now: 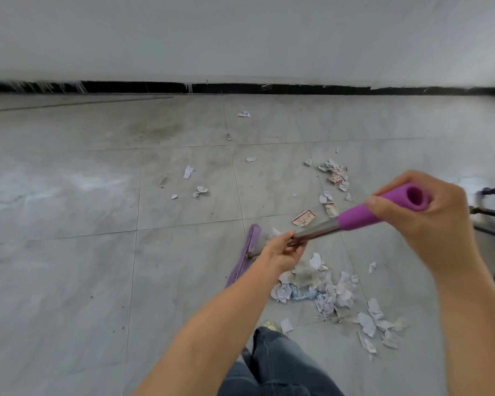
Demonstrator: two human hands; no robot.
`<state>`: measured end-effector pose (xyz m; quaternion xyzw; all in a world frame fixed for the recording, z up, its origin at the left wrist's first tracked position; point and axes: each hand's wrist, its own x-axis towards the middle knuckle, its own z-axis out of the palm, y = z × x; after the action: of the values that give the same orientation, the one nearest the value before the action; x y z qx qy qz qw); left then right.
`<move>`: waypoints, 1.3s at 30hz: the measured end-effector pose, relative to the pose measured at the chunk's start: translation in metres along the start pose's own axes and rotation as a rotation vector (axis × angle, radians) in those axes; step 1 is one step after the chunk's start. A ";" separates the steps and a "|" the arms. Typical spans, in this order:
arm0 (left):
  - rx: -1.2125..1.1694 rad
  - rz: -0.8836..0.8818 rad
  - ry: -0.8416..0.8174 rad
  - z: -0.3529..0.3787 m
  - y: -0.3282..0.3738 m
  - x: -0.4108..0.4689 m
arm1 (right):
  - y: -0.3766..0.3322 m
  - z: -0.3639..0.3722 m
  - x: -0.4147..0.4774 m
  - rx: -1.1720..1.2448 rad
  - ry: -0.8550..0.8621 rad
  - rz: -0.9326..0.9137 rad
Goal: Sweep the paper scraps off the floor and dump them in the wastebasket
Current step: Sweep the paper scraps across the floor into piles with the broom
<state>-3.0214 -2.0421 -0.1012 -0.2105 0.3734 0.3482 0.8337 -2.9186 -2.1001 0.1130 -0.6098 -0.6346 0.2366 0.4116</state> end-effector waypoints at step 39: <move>-0.239 0.536 0.406 0.017 0.378 0.027 | 0.041 0.251 0.334 0.207 -0.610 -0.083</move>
<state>-3.2789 -1.7674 -0.1460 -0.2659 0.5299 0.5468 0.5912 -3.0707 -1.7203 0.0209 -0.4393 -0.7257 0.4547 0.2714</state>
